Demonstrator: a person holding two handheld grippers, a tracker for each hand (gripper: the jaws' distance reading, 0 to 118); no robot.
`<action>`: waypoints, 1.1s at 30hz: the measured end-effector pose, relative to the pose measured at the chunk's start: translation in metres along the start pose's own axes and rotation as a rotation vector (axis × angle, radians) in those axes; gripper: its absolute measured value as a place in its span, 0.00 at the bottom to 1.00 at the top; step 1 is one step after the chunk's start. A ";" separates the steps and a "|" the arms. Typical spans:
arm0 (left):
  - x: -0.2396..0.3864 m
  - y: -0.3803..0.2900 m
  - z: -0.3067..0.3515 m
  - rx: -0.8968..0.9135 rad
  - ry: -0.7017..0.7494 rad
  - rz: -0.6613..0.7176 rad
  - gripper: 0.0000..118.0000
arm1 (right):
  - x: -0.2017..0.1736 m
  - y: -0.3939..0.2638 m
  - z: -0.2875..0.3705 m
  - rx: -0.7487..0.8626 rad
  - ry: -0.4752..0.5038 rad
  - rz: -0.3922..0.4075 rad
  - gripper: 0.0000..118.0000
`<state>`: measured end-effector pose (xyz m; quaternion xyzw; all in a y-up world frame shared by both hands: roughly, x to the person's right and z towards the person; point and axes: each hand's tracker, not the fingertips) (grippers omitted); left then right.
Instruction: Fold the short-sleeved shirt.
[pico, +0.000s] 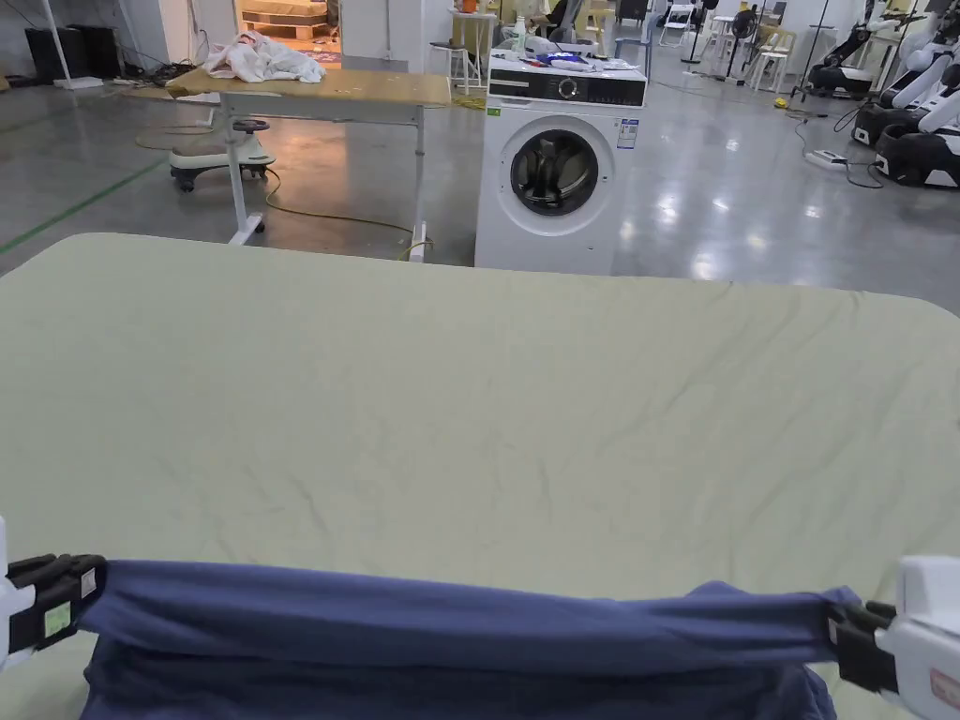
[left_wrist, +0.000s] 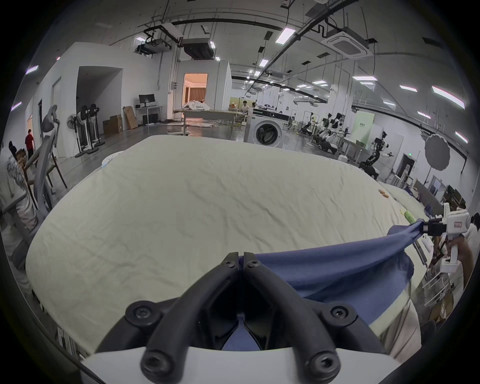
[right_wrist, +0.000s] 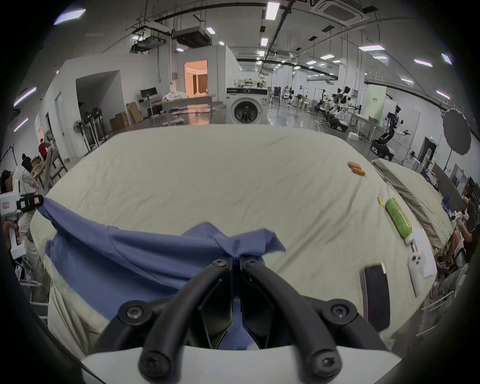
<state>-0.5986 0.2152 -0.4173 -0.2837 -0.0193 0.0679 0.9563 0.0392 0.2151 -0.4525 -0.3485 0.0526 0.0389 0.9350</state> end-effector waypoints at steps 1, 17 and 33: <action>0.000 -0.007 0.006 -0.007 -0.001 0.005 0.00 | -0.001 -0.008 0.004 -0.016 -0.005 0.000 0.02; -0.040 -0.117 -0.005 -0.255 0.050 -0.040 0.00 | -0.019 -0.125 -0.017 -0.264 -0.026 0.032 0.02; 0.044 -0.056 0.018 -0.039 0.097 -0.055 0.50 | -0.051 -0.069 0.034 0.048 -0.155 0.033 0.61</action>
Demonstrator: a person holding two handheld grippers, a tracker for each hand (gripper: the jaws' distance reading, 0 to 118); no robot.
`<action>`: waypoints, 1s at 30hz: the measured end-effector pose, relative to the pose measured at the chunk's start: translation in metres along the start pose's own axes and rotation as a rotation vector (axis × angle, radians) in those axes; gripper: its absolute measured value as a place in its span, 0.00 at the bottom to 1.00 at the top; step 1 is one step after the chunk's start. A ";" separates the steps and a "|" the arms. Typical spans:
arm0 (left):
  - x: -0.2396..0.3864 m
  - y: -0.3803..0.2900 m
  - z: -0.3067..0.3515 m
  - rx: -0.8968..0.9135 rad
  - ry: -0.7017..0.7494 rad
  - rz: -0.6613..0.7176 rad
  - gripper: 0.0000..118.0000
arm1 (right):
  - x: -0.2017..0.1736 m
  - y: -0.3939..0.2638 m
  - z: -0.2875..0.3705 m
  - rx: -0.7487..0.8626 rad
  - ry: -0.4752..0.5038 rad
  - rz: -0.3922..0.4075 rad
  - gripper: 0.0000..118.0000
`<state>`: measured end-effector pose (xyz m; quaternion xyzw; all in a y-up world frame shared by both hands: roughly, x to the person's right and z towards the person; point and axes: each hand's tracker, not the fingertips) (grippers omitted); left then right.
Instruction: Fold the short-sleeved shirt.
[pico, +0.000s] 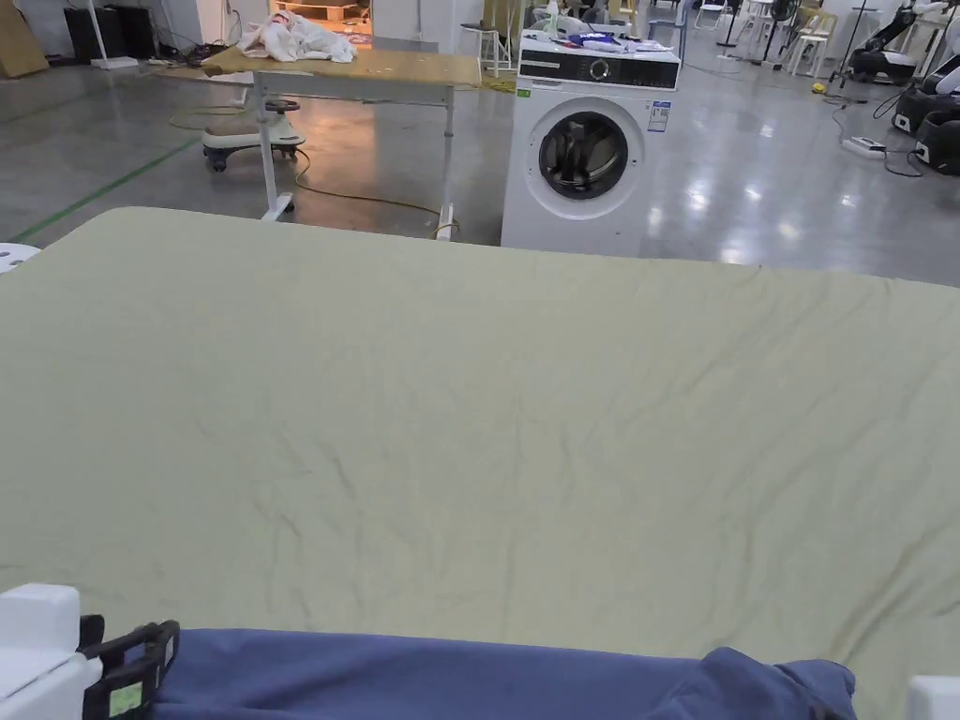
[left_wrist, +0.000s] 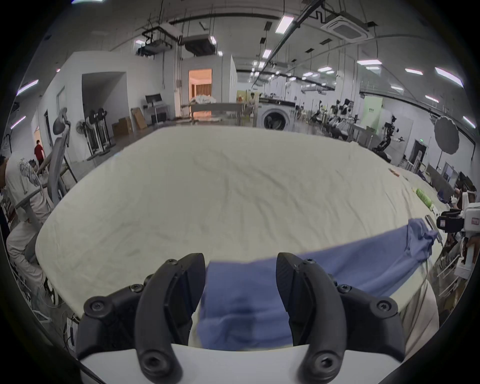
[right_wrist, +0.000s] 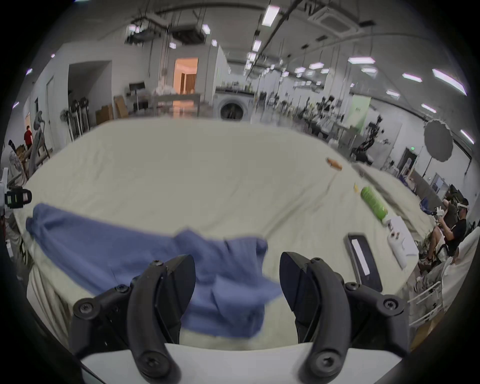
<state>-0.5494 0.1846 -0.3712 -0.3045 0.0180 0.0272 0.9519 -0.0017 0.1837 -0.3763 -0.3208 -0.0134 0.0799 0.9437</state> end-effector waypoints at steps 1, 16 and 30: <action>-0.004 0.000 -0.009 0.022 0.000 0.006 0.50 | -0.005 0.006 0.001 0.046 -0.009 -0.008 0.61; 0.057 0.033 -0.013 0.418 0.122 -0.124 0.00 | -0.106 0.065 -0.008 0.461 0.061 -0.116 0.02; -0.047 0.021 0.009 0.140 0.100 0.003 0.00 | -0.128 0.073 -0.003 0.520 0.053 -0.070 0.00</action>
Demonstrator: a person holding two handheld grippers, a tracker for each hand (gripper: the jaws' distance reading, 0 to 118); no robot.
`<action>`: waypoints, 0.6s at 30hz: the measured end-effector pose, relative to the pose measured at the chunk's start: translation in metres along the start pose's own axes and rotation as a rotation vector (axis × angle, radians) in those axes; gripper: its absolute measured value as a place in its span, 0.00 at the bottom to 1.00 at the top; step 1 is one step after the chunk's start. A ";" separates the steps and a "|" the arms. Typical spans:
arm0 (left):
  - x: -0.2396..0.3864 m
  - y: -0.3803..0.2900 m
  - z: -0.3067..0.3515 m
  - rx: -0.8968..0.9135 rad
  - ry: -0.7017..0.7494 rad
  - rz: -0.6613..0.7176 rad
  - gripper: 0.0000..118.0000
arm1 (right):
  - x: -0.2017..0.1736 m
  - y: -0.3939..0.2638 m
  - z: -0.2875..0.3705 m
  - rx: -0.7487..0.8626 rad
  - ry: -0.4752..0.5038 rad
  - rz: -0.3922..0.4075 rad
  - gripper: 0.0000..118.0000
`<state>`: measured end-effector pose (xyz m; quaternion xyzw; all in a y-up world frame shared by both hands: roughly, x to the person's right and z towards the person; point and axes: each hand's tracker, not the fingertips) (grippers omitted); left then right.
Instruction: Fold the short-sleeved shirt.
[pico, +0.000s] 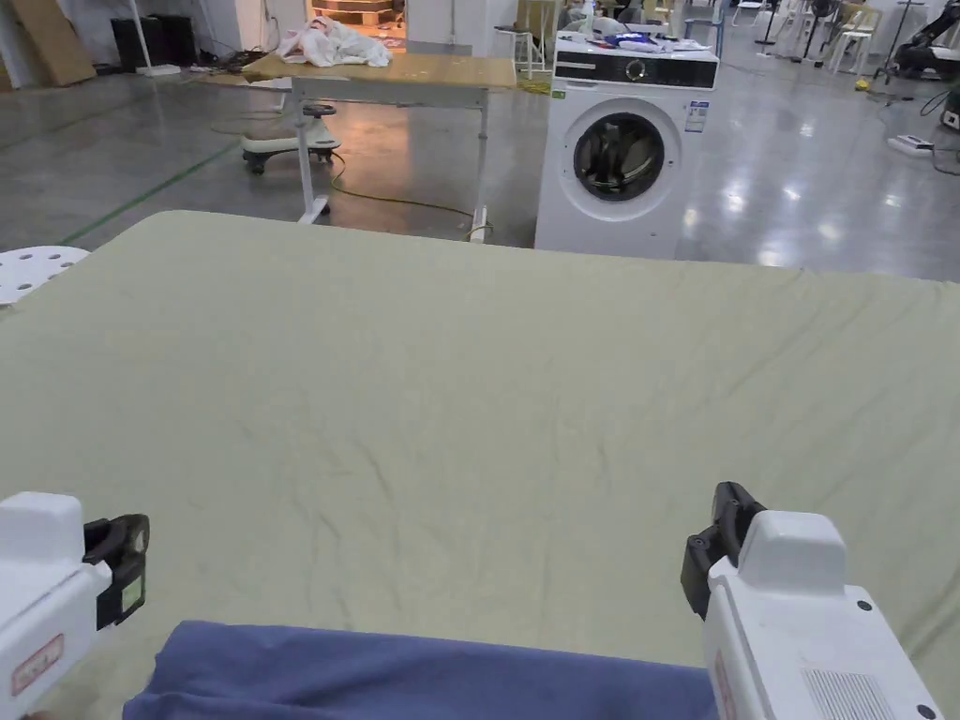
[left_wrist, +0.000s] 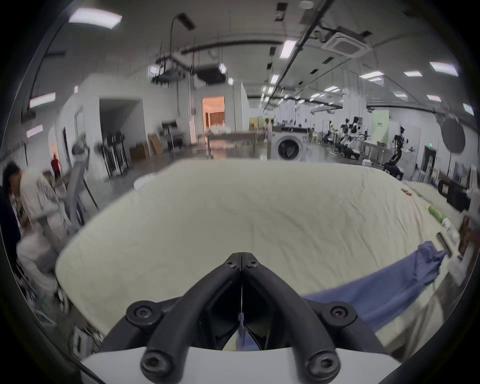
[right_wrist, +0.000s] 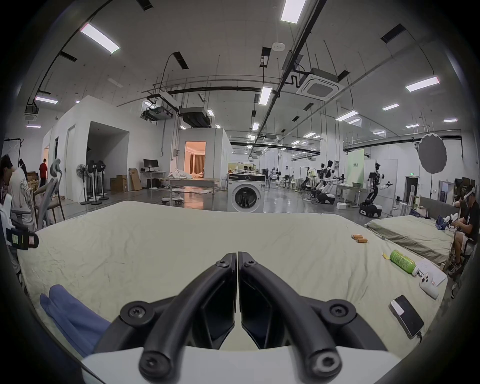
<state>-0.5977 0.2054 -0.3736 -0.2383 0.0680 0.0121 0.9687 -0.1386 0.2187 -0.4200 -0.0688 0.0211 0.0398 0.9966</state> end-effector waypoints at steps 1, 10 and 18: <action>-0.013 -0.004 -0.002 -0.045 -0.022 0.044 0.00 | 0.000 0.000 -0.001 -0.003 0.001 0.002 0.00; -0.083 -0.043 -0.039 -0.383 -0.354 0.393 0.45 | 0.001 -0.012 -0.004 -0.050 0.012 -0.005 0.00; -0.114 -0.092 -0.102 -0.512 -0.627 0.668 0.64 | 0.004 -0.021 -0.004 -0.084 0.005 -0.007 0.00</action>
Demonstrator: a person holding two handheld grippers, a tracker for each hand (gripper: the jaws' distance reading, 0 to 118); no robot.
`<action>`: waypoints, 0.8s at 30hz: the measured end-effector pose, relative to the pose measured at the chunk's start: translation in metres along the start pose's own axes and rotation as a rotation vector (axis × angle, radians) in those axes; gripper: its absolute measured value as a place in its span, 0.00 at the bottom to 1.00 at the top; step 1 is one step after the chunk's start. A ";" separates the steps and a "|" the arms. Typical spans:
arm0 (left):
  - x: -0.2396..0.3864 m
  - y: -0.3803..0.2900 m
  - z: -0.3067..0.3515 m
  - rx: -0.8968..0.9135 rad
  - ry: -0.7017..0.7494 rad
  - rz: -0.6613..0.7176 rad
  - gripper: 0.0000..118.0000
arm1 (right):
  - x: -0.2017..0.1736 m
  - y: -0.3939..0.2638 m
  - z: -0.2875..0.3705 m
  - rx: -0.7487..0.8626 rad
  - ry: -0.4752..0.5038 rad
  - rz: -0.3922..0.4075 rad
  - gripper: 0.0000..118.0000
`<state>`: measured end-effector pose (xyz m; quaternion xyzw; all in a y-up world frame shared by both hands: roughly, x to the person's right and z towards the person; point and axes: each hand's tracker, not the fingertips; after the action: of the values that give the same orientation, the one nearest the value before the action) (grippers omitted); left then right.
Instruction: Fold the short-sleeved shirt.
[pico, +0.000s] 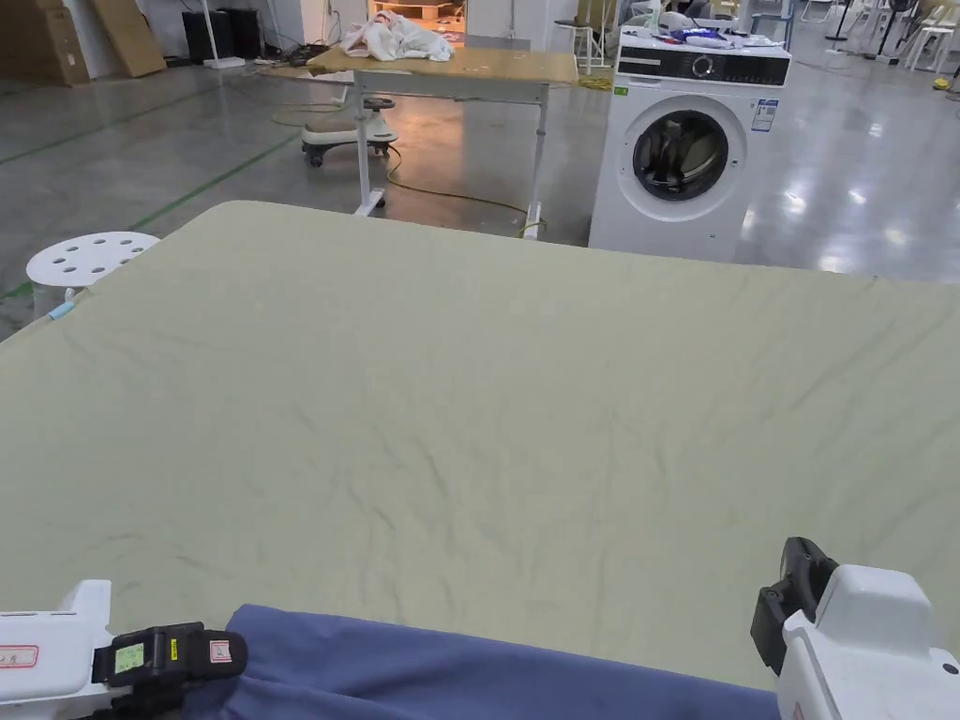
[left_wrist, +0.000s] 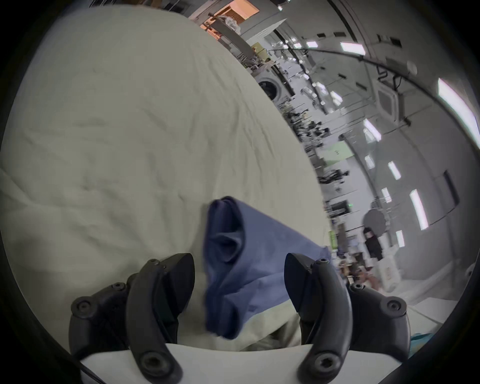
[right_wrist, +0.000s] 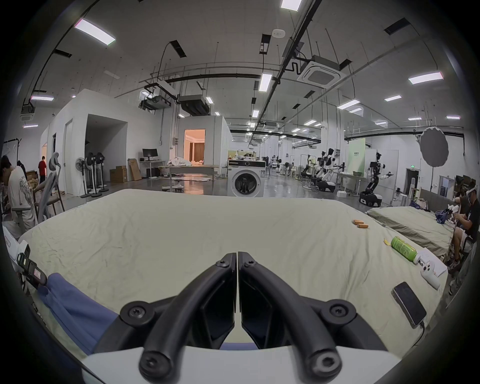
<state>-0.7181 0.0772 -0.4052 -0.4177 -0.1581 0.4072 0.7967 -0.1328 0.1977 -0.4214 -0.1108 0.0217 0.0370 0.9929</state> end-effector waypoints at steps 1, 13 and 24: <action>-0.002 0.000 -0.003 0.006 -0.059 0.010 0.64 | 0.001 -0.001 0.000 -0.003 -0.002 0.000 0.00; 0.013 -0.010 -0.053 -0.048 -0.029 -0.006 0.06 | 0.005 -0.006 -0.002 -0.032 -0.013 0.009 0.00; 0.069 0.001 -0.017 -0.014 0.077 -0.171 0.04 | 0.011 -0.004 0.001 -0.034 -0.010 0.023 0.00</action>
<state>-0.6657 0.1216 -0.4222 -0.4236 -0.1650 0.3203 0.8311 -0.1212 0.1942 -0.4205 -0.1271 0.0172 0.0494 0.9905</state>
